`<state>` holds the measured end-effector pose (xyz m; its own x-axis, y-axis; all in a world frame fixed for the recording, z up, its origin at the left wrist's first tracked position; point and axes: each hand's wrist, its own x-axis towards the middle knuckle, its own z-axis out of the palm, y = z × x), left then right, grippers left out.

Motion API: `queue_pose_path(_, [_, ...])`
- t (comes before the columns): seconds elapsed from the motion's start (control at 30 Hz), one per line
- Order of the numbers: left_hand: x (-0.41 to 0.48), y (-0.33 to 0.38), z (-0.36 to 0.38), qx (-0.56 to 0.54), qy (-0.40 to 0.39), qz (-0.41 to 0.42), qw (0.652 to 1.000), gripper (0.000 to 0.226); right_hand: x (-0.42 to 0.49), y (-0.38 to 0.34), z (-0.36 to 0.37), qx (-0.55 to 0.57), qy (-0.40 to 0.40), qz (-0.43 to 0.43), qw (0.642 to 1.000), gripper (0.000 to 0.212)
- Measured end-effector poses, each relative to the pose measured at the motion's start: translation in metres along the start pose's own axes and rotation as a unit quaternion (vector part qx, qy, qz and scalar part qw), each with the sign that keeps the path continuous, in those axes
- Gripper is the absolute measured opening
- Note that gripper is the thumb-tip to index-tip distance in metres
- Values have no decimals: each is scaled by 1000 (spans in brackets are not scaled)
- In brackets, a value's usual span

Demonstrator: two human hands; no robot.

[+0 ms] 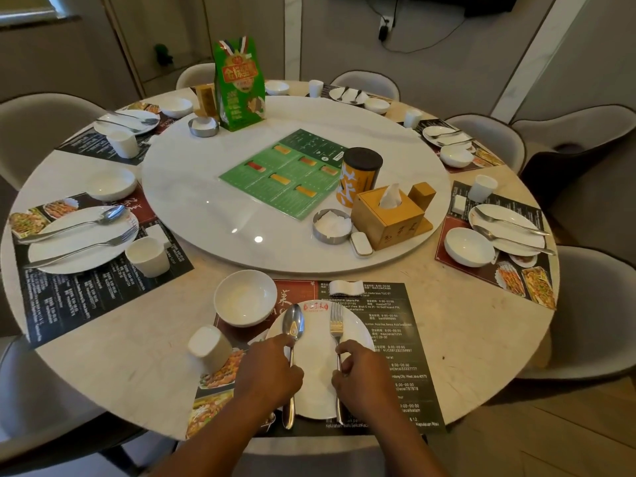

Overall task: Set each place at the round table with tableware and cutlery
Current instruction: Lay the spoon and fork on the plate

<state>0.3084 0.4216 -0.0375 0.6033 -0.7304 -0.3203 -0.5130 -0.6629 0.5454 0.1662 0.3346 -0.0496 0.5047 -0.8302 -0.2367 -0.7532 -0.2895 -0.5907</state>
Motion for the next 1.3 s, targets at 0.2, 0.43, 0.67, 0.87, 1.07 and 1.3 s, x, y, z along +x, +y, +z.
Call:
queue_pose_path(0.2, [0,2,-1,12,9,14,1000,49,-2,2,0,4,2,-4,1000,38])
queue_pose_path(0.43, [0,0,0,3,30,18,999,47,-2,5,0,15,9,-9,1000,37])
queue_pose_path(0.67, [-10,-21,-3,9,117,-2,993,48,2,25,-15,-39,113,27,992,38])
queue_pose_path(0.87, [-15,-30,1,-11,97,11,995,44,1,38,-18,-26,90,34,995,33])
queue_pose_path(1.07, [-12,-28,-1,-9,103,2,995,46,-1,42,-17,-13,80,54,995,32])
queue_pose_path(1.3, [-14,-29,-1,-19,111,19,993,45,0,44,-18,-26,71,53,996,33])
